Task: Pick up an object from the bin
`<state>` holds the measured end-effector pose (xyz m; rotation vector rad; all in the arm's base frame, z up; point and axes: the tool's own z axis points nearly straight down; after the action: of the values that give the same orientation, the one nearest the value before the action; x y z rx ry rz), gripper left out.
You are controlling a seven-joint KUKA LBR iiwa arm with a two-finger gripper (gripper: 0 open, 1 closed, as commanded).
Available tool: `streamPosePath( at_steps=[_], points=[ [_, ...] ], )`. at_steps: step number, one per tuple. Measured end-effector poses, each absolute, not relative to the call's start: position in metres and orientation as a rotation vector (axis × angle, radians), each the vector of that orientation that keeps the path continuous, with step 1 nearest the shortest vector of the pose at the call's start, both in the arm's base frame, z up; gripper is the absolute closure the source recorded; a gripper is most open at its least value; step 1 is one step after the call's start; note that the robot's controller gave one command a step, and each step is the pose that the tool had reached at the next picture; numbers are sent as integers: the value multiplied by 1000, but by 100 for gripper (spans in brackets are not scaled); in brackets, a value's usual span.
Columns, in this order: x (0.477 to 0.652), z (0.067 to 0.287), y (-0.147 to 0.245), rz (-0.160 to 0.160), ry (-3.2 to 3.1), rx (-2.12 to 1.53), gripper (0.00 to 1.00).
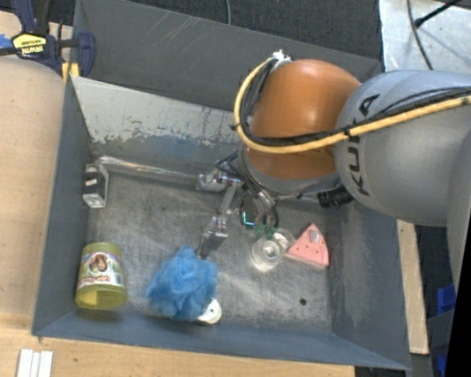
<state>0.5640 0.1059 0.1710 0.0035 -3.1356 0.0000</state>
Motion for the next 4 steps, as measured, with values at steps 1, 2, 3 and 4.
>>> streamPosePath(
  at_steps=[1, 2, 3, 4],
  points=[
    [566, 176, 105, -2, -3144, 1, 0],
    [553, 150, 96, -2, -3146, 142, 0],
    [532, 101, 70, 0, -3114, 467, 0],
    [526, 77, 68, 5, -3104, 511, 0]
  ],
)
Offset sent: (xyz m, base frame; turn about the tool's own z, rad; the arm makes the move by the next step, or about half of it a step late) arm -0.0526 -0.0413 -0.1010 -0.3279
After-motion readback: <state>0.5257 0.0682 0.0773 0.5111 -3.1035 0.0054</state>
